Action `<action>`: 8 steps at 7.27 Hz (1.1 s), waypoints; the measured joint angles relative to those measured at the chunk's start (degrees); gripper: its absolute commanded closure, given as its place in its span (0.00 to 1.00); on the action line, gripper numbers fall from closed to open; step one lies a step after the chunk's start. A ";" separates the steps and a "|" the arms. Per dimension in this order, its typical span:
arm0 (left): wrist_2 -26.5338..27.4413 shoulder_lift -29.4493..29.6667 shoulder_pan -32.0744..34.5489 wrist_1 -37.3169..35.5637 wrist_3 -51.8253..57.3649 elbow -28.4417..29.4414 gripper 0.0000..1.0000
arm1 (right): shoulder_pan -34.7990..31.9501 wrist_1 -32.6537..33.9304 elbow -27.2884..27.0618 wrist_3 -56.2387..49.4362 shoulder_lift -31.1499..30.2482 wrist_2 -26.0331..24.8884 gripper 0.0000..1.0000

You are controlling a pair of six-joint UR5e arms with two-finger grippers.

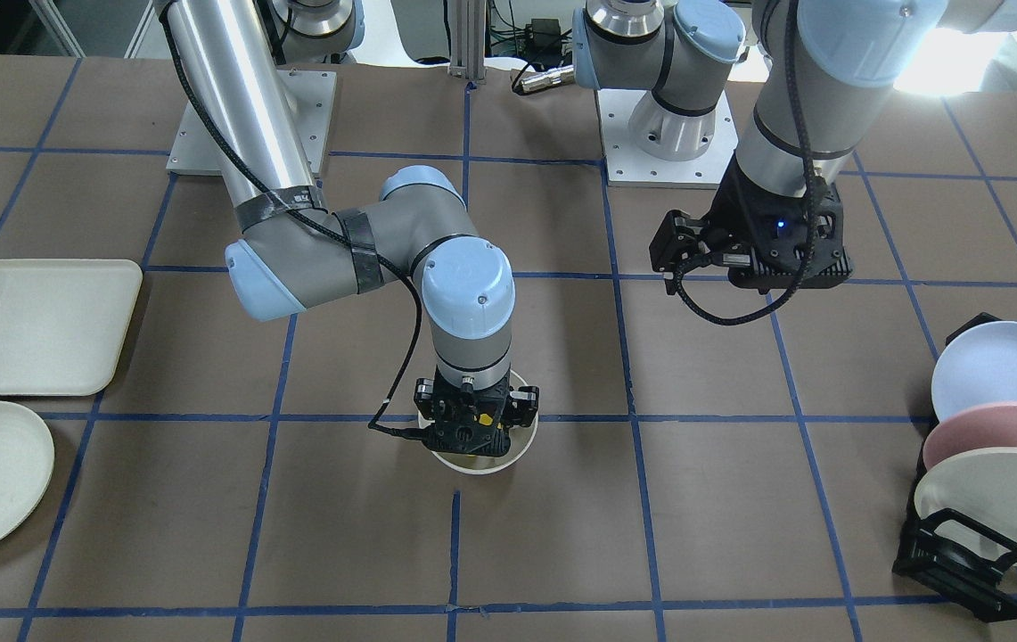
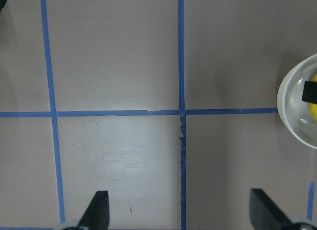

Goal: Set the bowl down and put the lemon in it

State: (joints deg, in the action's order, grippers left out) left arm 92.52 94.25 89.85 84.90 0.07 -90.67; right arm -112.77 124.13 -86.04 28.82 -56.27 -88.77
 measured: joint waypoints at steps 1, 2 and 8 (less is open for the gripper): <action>0.04 -0.76 0.57 0.69 -1.06 0.01 0.00 | -0.16 -0.69 -0.01 -0.06 -1.37 -0.05 0.00; 0.32 -1.32 1.73 0.97 -2.04 -0.08 0.00 | -0.24 -2.57 0.13 -0.15 -3.69 -0.07 0.00; 0.92 -3.69 0.88 0.98 -1.70 0.88 0.00 | 13.21 -23.81 -0.45 -17.09 -24.10 -0.96 0.00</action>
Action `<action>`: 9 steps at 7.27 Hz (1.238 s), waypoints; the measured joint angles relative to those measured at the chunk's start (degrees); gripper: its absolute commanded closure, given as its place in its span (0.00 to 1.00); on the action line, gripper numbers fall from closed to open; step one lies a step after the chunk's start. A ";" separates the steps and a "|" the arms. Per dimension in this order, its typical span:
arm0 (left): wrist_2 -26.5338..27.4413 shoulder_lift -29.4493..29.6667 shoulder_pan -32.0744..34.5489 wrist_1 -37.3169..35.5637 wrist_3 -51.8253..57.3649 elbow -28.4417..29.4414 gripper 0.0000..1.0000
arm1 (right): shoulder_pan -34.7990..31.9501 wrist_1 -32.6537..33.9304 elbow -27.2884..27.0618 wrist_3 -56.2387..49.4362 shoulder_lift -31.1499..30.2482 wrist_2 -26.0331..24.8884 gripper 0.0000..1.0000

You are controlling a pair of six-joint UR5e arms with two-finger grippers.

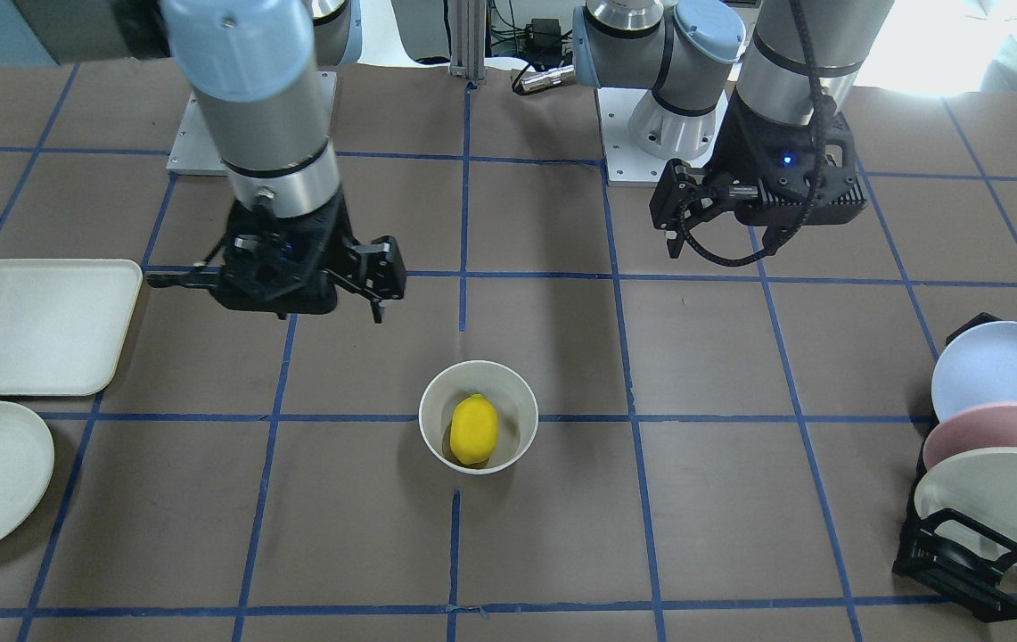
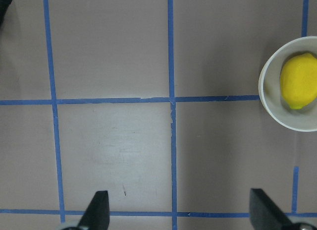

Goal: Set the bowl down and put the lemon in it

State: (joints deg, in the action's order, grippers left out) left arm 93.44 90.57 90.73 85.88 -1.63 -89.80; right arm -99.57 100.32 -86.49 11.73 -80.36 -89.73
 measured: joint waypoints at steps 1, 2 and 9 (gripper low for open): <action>0.00 -0.22 -0.30 0.05 0.27 0.04 0.00 | 2.35 -1.87 -0.22 -2.70 -1.97 0.02 0.00; -0.03 -0.27 -0.51 0.07 0.51 0.10 0.00 | 3.39 -3.42 -0.35 -3.98 -3.31 0.04 0.00; -3.61 -0.32 -3.01 1.36 0.82 0.48 0.00 | 3.77 -4.87 -0.70 -4.70 -4.81 0.21 0.00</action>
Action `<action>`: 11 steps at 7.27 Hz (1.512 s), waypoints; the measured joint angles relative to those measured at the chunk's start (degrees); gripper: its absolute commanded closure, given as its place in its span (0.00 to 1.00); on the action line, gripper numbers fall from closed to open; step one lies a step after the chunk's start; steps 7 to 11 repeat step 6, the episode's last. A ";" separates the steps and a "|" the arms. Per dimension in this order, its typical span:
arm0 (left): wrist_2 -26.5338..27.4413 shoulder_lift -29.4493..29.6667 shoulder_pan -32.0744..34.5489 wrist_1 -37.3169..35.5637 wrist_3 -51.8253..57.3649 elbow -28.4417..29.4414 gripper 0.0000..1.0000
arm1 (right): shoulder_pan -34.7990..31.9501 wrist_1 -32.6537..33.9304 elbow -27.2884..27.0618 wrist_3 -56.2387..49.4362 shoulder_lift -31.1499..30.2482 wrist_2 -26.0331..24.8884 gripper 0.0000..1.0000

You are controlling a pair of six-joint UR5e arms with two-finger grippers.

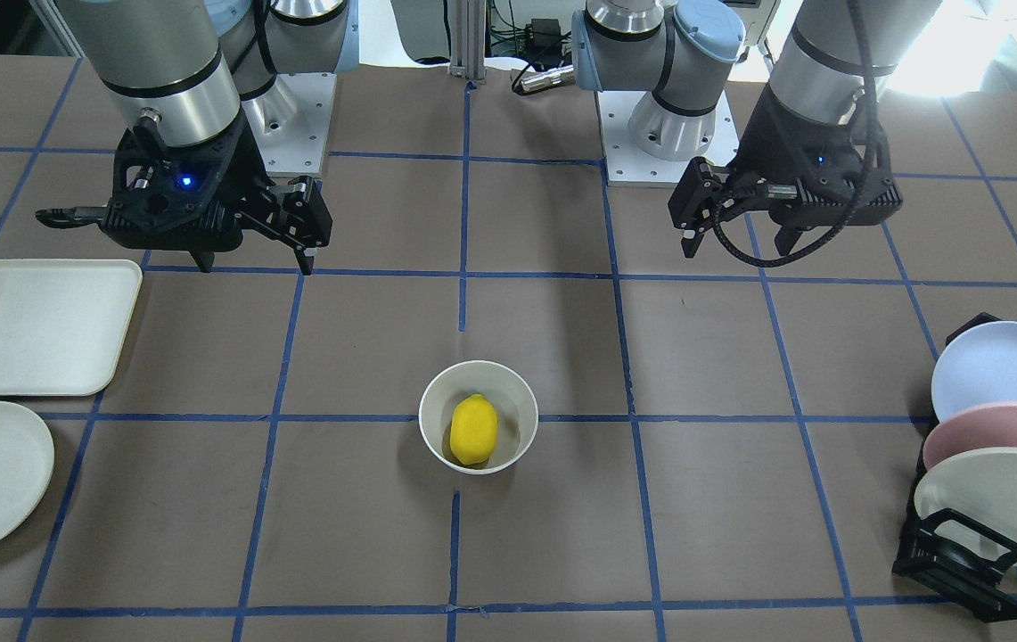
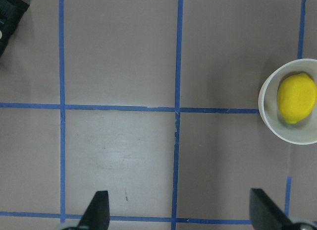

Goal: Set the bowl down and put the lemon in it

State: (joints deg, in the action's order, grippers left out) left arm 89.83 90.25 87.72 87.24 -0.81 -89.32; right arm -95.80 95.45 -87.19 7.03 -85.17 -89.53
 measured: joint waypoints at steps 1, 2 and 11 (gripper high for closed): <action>0.30 -0.20 -0.18 0.51 0.01 0.13 0.00 | 0.00 0.00 0.00 0.00 0.01 -0.02 0.00; 0.83 -0.29 -0.23 0.74 0.02 0.25 0.00 | 0.00 0.00 0.00 0.00 0.01 -0.01 0.00; 1.12 -0.16 -0.27 0.97 0.02 0.26 0.00 | 0.00 0.00 0.00 0.00 0.01 0.05 0.00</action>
